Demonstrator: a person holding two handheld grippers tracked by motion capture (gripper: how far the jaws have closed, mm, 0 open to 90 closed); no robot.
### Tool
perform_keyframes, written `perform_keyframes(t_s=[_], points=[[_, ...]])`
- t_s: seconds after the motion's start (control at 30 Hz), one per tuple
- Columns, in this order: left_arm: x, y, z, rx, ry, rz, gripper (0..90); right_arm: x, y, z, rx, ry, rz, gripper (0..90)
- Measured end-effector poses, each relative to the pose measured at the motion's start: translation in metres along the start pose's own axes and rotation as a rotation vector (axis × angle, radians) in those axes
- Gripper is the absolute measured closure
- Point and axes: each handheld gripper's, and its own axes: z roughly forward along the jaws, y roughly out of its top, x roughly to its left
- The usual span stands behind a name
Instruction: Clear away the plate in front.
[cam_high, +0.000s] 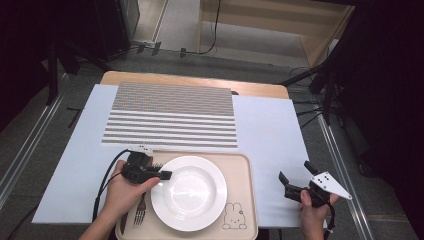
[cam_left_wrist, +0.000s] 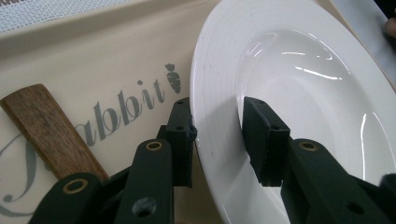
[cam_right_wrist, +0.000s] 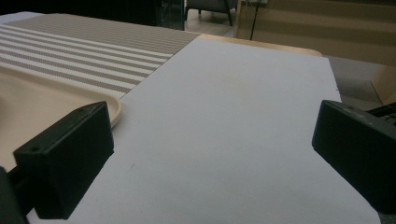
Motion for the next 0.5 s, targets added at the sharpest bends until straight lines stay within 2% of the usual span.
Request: perform_keyframes(t_s=[0.13, 0.2, 0.23, 0.27, 0.43, 0.5], points=[[-0.002, -0.001, 0.000, -0.021, 0.023, 0.033, 60.9, 0.000, 0.000, 0.000, 0.000, 0.000, 0.000, 0.0], [-0.002, -0.001, -0.003, -0.050, 0.004, 0.039, 52.6, 0.000, 0.000, 0.000, 0.000, 0.000, 0.002, 0.0], [-0.002, -0.001, -0.005, -0.072, -0.015, 0.040, 49.5, 0.000, 0.000, 0.000, -0.001, -0.001, 0.001, 0.0], [-0.002, -0.001, -0.007, -0.092, -0.014, 0.051, 46.1, 0.000, 0.000, 0.000, -0.001, -0.001, 0.000, 0.0], [-0.002, -0.003, -0.019, -0.187, 0.000, 0.096, 32.8, 0.000, 0.000, 0.000, 0.000, -0.001, -0.001, 0.0], [-0.001, -0.004, -0.024, -0.223, 0.027, 0.110, 28.4, 0.000, 0.000, 0.000, 0.001, -0.002, -0.001, 0.0]])
